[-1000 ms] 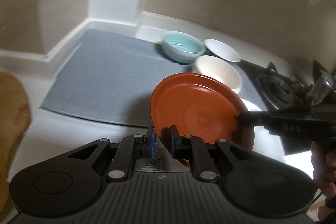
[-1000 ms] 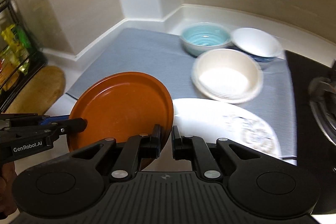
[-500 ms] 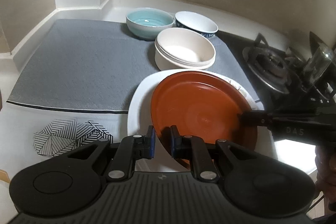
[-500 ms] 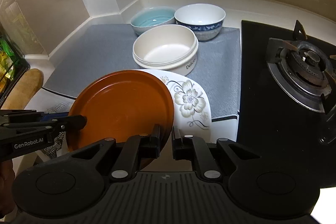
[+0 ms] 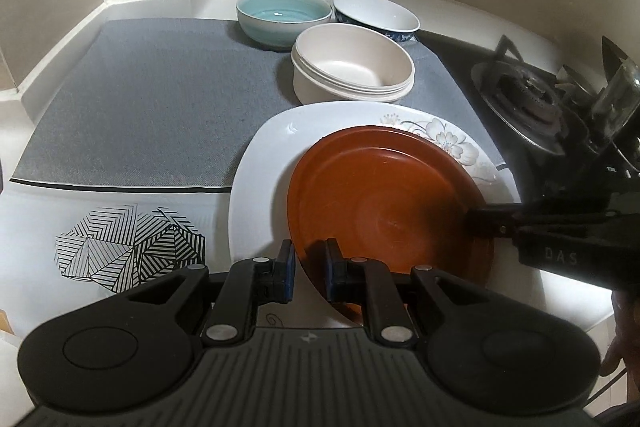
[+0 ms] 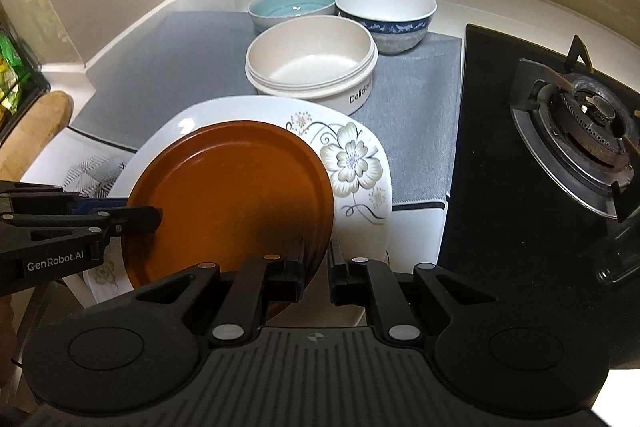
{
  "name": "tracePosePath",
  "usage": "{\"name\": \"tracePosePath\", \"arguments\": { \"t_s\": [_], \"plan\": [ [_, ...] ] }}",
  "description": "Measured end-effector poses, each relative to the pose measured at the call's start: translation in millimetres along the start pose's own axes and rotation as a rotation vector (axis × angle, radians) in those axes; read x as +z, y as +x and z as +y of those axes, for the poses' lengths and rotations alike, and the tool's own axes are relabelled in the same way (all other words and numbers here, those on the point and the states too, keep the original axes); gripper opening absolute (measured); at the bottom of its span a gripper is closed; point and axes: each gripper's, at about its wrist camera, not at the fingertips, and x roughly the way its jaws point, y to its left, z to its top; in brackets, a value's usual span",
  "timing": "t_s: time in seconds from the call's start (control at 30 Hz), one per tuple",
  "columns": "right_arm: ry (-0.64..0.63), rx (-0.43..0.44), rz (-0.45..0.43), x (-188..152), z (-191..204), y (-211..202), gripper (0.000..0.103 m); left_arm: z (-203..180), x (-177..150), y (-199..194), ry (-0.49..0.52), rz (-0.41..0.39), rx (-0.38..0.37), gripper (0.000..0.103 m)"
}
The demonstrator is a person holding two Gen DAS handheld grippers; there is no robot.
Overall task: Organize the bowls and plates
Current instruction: 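Lower the orange plate onto the white plates and open the left gripper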
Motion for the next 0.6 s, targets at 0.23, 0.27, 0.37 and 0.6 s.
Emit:
{"name": "tracePosePath", "arguments": {
  "t_s": [0.23, 0.27, 0.37, 0.6],
  "plan": [
    [-0.035, 0.01, 0.007, -1, 4, -3, 0.015, 3, 2, -5, -0.023, -0.012, 0.027, 0.022],
    [-0.039, 0.009, 0.002, -1, 4, -5, 0.016, 3, 2, -9, -0.029, -0.022, 0.027, 0.023],
    [-0.045, 0.006, -0.018, -2, 1, -11, 0.017, 7, 4, -20, -0.044, -0.058, 0.032, 0.027],
    [-0.023, -0.011, -0.096, -1, -11, -29, 0.017, 20, -2, -32, -0.118, -0.054, 0.096, 0.027]
  ]
}}
